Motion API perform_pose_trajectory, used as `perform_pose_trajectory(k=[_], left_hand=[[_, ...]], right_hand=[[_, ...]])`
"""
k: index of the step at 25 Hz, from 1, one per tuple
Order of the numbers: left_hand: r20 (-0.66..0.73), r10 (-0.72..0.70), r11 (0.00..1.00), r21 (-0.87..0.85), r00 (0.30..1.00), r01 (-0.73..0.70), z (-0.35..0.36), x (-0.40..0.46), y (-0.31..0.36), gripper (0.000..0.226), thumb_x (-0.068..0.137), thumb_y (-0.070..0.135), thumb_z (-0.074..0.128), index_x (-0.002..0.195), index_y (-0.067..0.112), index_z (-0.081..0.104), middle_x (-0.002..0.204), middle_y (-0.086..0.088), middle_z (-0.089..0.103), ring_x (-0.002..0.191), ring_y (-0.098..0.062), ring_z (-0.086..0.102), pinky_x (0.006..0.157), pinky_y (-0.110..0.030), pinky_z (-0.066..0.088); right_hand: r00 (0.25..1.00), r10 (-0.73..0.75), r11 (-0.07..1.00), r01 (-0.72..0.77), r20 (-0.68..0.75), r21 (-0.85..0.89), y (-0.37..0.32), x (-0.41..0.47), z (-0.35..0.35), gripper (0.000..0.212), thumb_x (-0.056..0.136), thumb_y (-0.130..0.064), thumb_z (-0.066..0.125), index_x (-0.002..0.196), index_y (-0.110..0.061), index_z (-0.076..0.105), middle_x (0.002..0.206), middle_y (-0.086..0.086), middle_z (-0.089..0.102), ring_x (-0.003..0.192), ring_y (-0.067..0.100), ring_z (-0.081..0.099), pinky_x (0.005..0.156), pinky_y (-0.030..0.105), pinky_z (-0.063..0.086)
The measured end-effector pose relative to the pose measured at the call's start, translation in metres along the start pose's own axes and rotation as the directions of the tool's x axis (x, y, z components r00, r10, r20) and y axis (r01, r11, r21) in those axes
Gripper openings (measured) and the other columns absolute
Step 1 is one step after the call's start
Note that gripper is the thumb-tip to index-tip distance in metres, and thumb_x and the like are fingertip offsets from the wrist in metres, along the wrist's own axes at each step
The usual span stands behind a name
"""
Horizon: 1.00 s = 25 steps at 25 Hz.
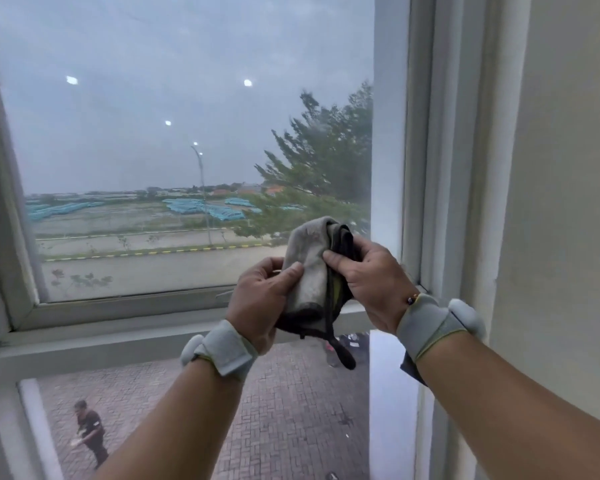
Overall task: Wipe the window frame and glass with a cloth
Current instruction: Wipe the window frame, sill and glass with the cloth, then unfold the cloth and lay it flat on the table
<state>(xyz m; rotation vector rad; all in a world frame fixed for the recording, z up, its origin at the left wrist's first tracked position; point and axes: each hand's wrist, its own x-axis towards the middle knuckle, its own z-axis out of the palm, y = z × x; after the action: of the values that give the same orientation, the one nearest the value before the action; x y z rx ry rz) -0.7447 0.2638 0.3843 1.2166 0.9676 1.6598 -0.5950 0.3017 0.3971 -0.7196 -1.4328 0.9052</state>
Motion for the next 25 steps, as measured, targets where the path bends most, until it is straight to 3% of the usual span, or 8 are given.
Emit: perform_pose_trajectory(k=[3,6,9,13,17,20,22,25], left_hand=[[0.125,-0.047,0.994,-0.096,0.991,0.059,0.012,0.013,-0.003,0.014,0.092,0.013,0.060,0.099,0.002,0.063,0.090,-0.019,0.069,0.076,-0.028,0.066,0.070,-0.037,0.057],[0.243,-0.076,0.987,-0.119,0.967,0.108,0.033,0.023,-0.004,0.014,0.090,0.014,0.062,0.099,0.003,0.062,0.086,-0.017,0.069,0.068,-0.025,0.068,0.058,-0.033,0.058],[0.367,-0.089,0.978,-0.141,0.926,0.151,0.060,0.023,-0.009,0.022,0.088,0.012,0.066,0.105,0.001,0.058,0.084,-0.017,0.069,0.062,-0.021,0.069,0.053,-0.029,0.056],[0.526,-0.105,0.983,-0.075,0.844,0.169,0.115,-0.002,-0.025,0.046,0.080,0.014,0.075,0.117,-0.002,0.054,0.102,-0.023,0.070,0.080,-0.028,0.071,0.067,-0.036,0.060],[0.660,-0.002,1.000,0.001,0.751,0.002,0.183,-0.057,-0.036,0.070,0.081,0.012,0.074,0.140,0.021,0.037,0.105,0.005,0.059,0.083,-0.008,0.068,0.063,-0.026,0.058],[0.785,0.099,0.994,-0.055,0.611,-0.091,0.239,-0.106,-0.042,0.051,0.081,0.002,0.071,0.104,0.042,0.050,0.088,0.018,0.067,0.078,-0.001,0.069,0.068,-0.027,0.060],[0.812,0.092,0.996,-0.062,0.577,-0.071,0.277,-0.132,-0.046,0.054,0.078,0.008,0.074,0.117,0.037,0.052,0.101,0.014,0.068,0.091,-0.008,0.070,0.078,-0.032,0.060],[0.833,0.051,0.997,-0.011,0.550,-0.077,0.338,-0.170,-0.043,0.091,0.064,0.034,0.077,0.144,0.024,0.036,0.133,-0.003,0.053,0.113,-0.021,0.063,0.088,-0.041,0.057]], right_hand=[[0.995,0.012,0.999,-0.016,-0.104,-0.039,-0.006,-0.004,-0.011,0.016,0.078,-0.020,0.072,0.094,-0.018,0.071,0.098,0.009,0.074,0.093,0.028,0.070,0.084,0.052,0.056],[0.982,0.018,0.996,-0.035,-0.190,-0.087,-0.016,-0.006,-0.028,0.014,0.081,-0.019,0.071,0.095,-0.017,0.070,0.099,0.010,0.073,0.094,0.029,0.070,0.083,0.052,0.057],[0.957,0.009,0.981,-0.065,-0.292,-0.183,-0.022,-0.015,-0.048,0.026,0.075,-0.029,0.069,0.098,-0.017,0.071,0.099,0.006,0.074,0.094,0.027,0.070,0.085,0.051,0.056],[0.897,-0.057,0.931,-0.111,-0.438,-0.349,-0.030,-0.052,-0.096,0.026,0.073,-0.037,0.064,0.095,-0.023,0.070,0.094,0.001,0.074,0.092,0.023,0.070,0.085,0.048,0.056],[0.812,-0.129,0.833,-0.222,-0.569,-0.507,-0.053,-0.107,-0.160,0.025,0.076,-0.038,0.061,0.094,-0.022,0.067,0.091,-0.002,0.073,0.089,0.021,0.069,0.083,0.046,0.056],[0.745,-0.186,0.777,-0.288,-0.641,-0.560,-0.074,-0.151,-0.218,0.015,0.086,-0.032,0.062,0.097,-0.024,0.067,0.091,-0.006,0.071,0.088,0.017,0.067,0.084,0.043,0.056],[0.713,-0.210,0.750,-0.321,-0.669,-0.578,-0.090,-0.177,-0.255,0.014,0.088,-0.030,0.061,0.099,-0.023,0.067,0.092,-0.006,0.071,0.088,0.017,0.067,0.084,0.042,0.056],[0.688,-0.216,0.730,-0.358,-0.693,-0.583,-0.115,-0.211,-0.313,0.017,0.087,-0.032,0.061,0.102,-0.025,0.067,0.093,-0.007,0.072,0.088,0.017,0.068,0.084,0.043,0.056]])
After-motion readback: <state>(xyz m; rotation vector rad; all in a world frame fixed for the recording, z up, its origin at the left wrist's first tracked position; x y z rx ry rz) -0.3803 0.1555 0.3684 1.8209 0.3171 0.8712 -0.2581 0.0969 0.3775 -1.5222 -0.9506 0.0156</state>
